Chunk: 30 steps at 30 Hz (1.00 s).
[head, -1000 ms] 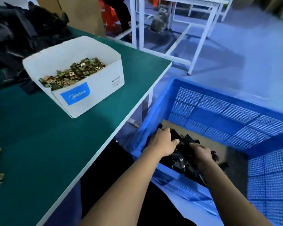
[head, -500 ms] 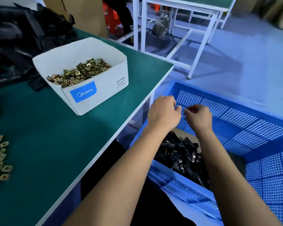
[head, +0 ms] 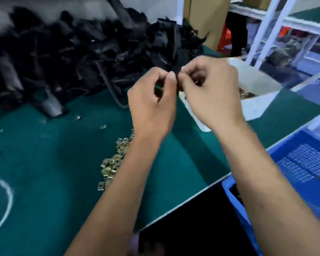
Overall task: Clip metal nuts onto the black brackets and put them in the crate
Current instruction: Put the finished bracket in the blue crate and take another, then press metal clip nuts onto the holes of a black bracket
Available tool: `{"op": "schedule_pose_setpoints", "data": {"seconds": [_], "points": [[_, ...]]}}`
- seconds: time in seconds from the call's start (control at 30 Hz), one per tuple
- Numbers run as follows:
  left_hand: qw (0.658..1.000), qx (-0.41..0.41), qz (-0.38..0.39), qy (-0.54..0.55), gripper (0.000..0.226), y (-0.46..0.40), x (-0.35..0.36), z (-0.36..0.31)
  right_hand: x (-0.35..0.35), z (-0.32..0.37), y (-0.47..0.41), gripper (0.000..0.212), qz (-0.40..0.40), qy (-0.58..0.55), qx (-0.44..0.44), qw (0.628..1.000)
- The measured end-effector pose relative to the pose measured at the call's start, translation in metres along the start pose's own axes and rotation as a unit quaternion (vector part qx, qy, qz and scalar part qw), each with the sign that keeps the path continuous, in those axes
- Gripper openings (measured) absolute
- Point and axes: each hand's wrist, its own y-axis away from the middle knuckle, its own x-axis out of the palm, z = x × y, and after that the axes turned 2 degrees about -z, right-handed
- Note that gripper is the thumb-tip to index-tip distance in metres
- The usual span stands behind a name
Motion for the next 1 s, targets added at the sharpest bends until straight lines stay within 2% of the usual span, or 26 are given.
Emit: {"op": "schedule_pose_setpoints", "data": {"seconds": [0.13,0.17,0.27,0.3,0.37,0.47,0.53,0.6,0.67,0.73,0.77,0.83,0.9,0.93,1.0], "points": [[0.987,-0.070,-0.055,-0.136,0.026,-0.010,-0.088,0.065,0.100,0.029,0.009,0.010,0.187,0.044,-0.046,0.980],[0.981,-0.086,-0.067,-0.161,0.026,-0.008,-0.107,0.078,0.121,0.032,0.011,0.016,0.211,0.068,-0.044,0.974],[0.963,-0.117,-0.098,-0.222,0.026,-0.003,-0.156,0.113,0.172,0.033,0.012,0.056,0.213,0.207,-0.042,0.954],[0.958,-0.141,-0.112,-0.224,0.025,-0.003,-0.168,0.122,0.186,0.035,0.011,0.064,0.220,0.220,-0.042,0.949],[0.952,-0.203,-0.147,-0.176,0.025,-0.006,-0.179,0.133,0.206,0.035,0.009,0.074,0.244,0.206,-0.046,0.947],[0.951,-0.228,-0.165,-0.129,0.026,-0.011,-0.178,0.137,0.219,0.038,0.010,0.075,0.191,0.165,-0.062,0.966],[0.957,-0.230,-0.148,-0.097,0.025,-0.012,-0.174,0.135,0.217,0.042,0.012,0.059,0.118,0.093,-0.068,0.986],[0.962,-0.243,-0.121,-0.015,0.027,-0.013,-0.170,0.129,0.209,0.048,0.014,0.041,0.038,0.006,-0.089,0.995],[0.950,-0.278,-0.080,0.121,0.034,-0.015,-0.166,0.121,0.203,0.057,0.021,0.026,-0.010,-0.072,-0.139,0.988],[0.926,-0.303,-0.016,0.226,0.047,-0.017,-0.160,0.114,0.199,0.068,0.031,0.017,-0.022,-0.123,-0.206,0.971],[0.912,-0.302,0.013,0.276,0.052,-0.018,-0.159,0.111,0.197,0.072,0.035,0.018,-0.003,-0.149,-0.238,0.960],[0.877,-0.287,0.029,0.385,0.052,-0.017,-0.161,0.108,0.196,0.080,0.043,0.028,0.100,-0.198,-0.270,0.937],[0.852,-0.283,-0.002,0.441,0.052,-0.019,-0.170,0.107,0.193,0.083,0.049,0.036,0.228,-0.259,-0.227,0.911],[0.847,-0.283,-0.019,0.450,0.050,-0.020,-0.175,0.107,0.192,0.084,0.049,0.033,0.260,-0.294,-0.197,0.899],[0.851,-0.289,-0.056,0.435,0.030,-0.022,-0.181,0.110,0.188,0.080,0.043,0.020,0.253,-0.356,-0.139,0.889]]}}
